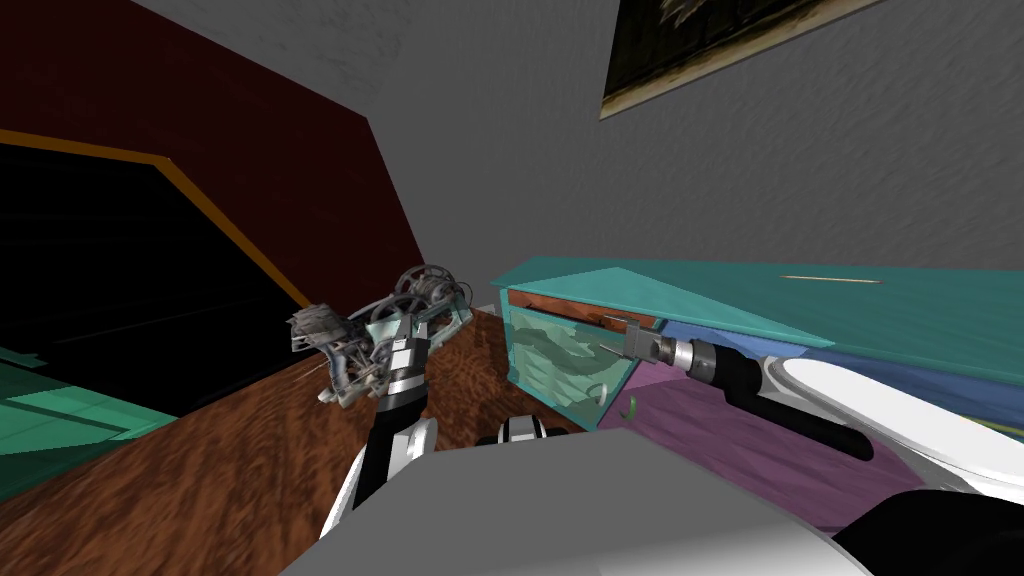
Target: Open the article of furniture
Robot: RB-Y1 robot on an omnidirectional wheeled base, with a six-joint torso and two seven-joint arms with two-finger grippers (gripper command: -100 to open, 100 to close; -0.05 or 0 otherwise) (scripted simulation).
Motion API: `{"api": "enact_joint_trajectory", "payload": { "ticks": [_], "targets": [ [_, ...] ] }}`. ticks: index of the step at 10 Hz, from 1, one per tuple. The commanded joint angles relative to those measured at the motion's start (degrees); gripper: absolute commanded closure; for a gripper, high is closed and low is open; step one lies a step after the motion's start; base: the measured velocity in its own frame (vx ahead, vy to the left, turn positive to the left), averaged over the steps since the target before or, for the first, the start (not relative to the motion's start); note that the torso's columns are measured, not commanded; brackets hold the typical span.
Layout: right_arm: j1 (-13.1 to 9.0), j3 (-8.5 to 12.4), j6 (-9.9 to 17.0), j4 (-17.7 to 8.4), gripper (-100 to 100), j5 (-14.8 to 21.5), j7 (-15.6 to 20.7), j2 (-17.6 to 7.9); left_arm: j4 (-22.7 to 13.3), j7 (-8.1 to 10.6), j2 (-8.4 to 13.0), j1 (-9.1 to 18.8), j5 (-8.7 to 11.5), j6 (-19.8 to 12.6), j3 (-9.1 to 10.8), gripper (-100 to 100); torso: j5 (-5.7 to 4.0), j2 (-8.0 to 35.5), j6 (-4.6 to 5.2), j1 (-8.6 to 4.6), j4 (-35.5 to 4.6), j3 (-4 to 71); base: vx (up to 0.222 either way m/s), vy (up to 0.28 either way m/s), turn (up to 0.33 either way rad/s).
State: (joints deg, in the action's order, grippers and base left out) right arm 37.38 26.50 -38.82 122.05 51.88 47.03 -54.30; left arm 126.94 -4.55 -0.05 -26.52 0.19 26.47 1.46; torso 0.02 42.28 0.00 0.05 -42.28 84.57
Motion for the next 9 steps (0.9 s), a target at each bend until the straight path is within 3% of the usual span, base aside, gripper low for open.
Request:
{"api": "enact_joint_trajectory", "payload": {
  "ticks": [1,5,7,8,9],
  "targets": [
    [0.59,2.04,-0.39,-1.52,-100,4.3,3.91,-4.3,0.0,0.0,0.0,0.0,0.0,0.0,0.0,0,0.0,0.0,0.01,-0.01,0.0,0.0,0.013,0.059,-0.025],
    [1.32,4.38,-0.84,-3.08,-100,8.92,7.98,-8.82,0.0,0.0,0.0,0.0,0.0,0.0,0.0,0,-0.03,0.01,0.0,-0.09,-0.01,-0.01,0.007,0.039,-0.017],
    [0.99,3.94,-0.79,-3.08,-100,8.28,7.45,-8.35,0.0,0.0,0.0,0.0,0.0,0.0,0.0,0,-0.03,0.02,0.01,-0.1,-0.01,-0.02,0.002,0.008,-0.002],
    [0.99,3.94,-0.79,-3.07,100,8.27,7.42,-8.34,0.0,0.0,0.01,0.0,0.0,0.0,0.0,0,-0.04,0.03,0.01,-0.12,-0.01,-0.02,0.0,0.0,0.0],
    [0.99,4.26,-1.22,-2.61,100,8.25,7.18,-8.41,0.0,0.0,0.01,0.0,0.0,0.0,0.01,0,-0.03,0.02,0.01,-0.1,-0.01,-0.02,-0.086,0.082,-0.05]
  ]
}}
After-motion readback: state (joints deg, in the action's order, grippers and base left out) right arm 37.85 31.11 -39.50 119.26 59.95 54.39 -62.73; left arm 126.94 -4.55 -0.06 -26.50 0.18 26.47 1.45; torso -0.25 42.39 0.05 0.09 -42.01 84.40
